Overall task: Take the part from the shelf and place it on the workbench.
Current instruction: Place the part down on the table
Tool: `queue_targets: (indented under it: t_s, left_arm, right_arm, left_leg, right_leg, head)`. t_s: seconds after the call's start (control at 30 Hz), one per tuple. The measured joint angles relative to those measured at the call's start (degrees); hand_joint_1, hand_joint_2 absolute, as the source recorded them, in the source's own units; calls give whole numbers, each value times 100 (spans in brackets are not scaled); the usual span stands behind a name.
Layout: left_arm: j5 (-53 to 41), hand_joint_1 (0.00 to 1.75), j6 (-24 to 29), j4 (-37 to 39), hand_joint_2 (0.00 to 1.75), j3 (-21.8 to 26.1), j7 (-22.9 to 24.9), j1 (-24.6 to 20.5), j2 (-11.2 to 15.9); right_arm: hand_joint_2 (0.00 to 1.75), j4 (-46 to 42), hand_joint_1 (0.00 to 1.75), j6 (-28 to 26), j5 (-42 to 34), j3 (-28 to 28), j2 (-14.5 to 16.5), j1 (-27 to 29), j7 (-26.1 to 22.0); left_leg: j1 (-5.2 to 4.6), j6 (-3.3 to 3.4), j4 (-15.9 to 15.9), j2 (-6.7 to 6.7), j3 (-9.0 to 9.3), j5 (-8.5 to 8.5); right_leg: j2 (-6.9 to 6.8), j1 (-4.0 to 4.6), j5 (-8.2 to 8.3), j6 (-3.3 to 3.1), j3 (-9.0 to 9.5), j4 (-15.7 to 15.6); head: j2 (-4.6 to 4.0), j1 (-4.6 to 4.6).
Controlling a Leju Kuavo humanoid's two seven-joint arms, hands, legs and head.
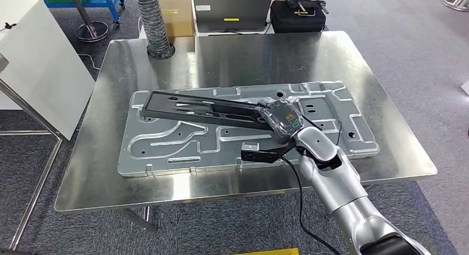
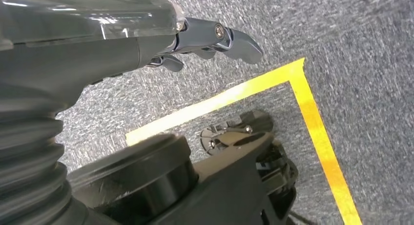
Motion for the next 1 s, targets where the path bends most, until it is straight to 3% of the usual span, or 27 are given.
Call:
queue_targets:
  t_s: [0.07,0.13,0.27,0.33,0.4,0.43,0.47,0.53,0.6,0.67,0.73,0.8,0.9,0.93,0.97,1.0]
  left_arm:
    - [-4,0,-4,0,175,0,-1,-4,-1]
    - [-5,0,-8,0,175,-1,-2,-11,1]
    - [-27,0,-18,0,175,-5,1,-12,5]
    - [-56,0,-22,0,175,-12,19,-8,9]
    - [-97,0,-24,0,175,-21,55,-2,8]
    - [-109,0,-26,0,131,-24,72,0,9]
    - [-104,0,-32,0,87,-26,81,2,11]
    - [-66,0,-45,0,0,-26,85,0,15]
    - [-29,0,-54,0,0,-26,88,-10,21]
    - [-13,0,-53,0,0,-26,98,-23,26]
    - [1,0,-43,0,0,-23,111,-23,27]
    - [33,0,-28,0,0,-20,125,-25,27]
    - [82,0,-11,0,0,-13,148,-30,29]
    - [96,0,-10,0,0,-9,159,-24,30]
    - [110,0,-13,0,0,-6,173,-19,31]
    - [123,0,-19,0,0,-3,186,-16,32]
  right_arm:
    - [175,-2,175,3,27,-22,1,12,8]
    - [175,-8,175,13,56,-49,4,21,8]
    - [0,-15,0,26,98,-73,-10,41,7]
    - [0,-16,0,32,111,-77,-46,35,7]
    - [0,-13,0,39,125,-72,-77,46,7]
    - [0,-10,0,42,130,-69,-85,56,7]
    - [0,-8,0,42,129,-68,-89,65,7]
    - [0,-8,0,43,126,-67,-90,76,6]
    - [0,-13,0,48,117,-70,-90,81,3]
    - [0,-15,0,61,108,-87,-91,91,-5]
    - [0,-18,0,76,102,-111,-90,103,-13]
    - [0,-27,0,93,92,-131,-74,96,-26]
    - [0,-29,0,136,69,-143,-11,93,-61]
    - [0,-27,0,147,59,-143,8,104,-75]
    - [0,-23,0,151,49,-143,20,110,-87]
    - [0,-20,0,156,40,-143,26,107,-100]
  left_leg:
    - [-10,-36,17,-3,21,-28]
    - [-28,-86,34,-9,32,-55]
    - [-22,-199,117,-18,11,-153]
    - [-2,-232,604,-45,-199,-445]
    - [15,-250,1386,-67,-556,-777]
    - [20,-253,1646,-73,-682,-832]
    - [21,-247,1698,-74,-714,-772]
    - [18,-201,1139,-71,-466,-378]
    - [-5,-143,390,-50,-111,-87]
    - [-31,-116,99,-38,18,-72]
    - [-21,-84,44,-42,23,-59]
    - [2,-26,-8,-21,44,-23]
    - [8,12,-26,13,42,-6]
    - [7,11,-22,19,37,-4]
    - [7,9,-16,22,33,-2]
    - [9,4,-7,23,32,2]
  right_leg:
    - [11,-1,394,-30,400,-836]
    - [30,24,544,-108,605,-1283]
    - [44,15,551,-277,622,-1336]
    - [53,-11,558,-334,645,-1361]
    - [63,-4,553,-358,643,-1358]
    - [72,0,550,-361,643,-1354]
    - [84,3,546,-362,646,-1349]
    - [112,10,534,-352,667,-1339]
    - [126,33,519,-321,671,-1325]
    - [128,48,530,-265,642,-1319]
    - [123,39,535,-197,630,-1314]
    - [87,29,382,-127,556,-1113]
    - [23,16,-172,-34,52,-46]
    - [16,11,-267,-14,-95,249]
    - [12,3,-253,-2,-143,345]
    - [9,-6,-132,2,-68,203]
  head:
    - [0,-1]
    - [0,-2]
    - [0,-2]
    - [0,-2]
    - [0,-2]
    - [0,-2]
    - [0,-2]
    - [0,-2]
    - [0,-1]
    - [0,-1]
    - [0,-1]
    - [0,0]
    - [0,0]
    - [0,0]
    - [0,0]
    - [0,0]
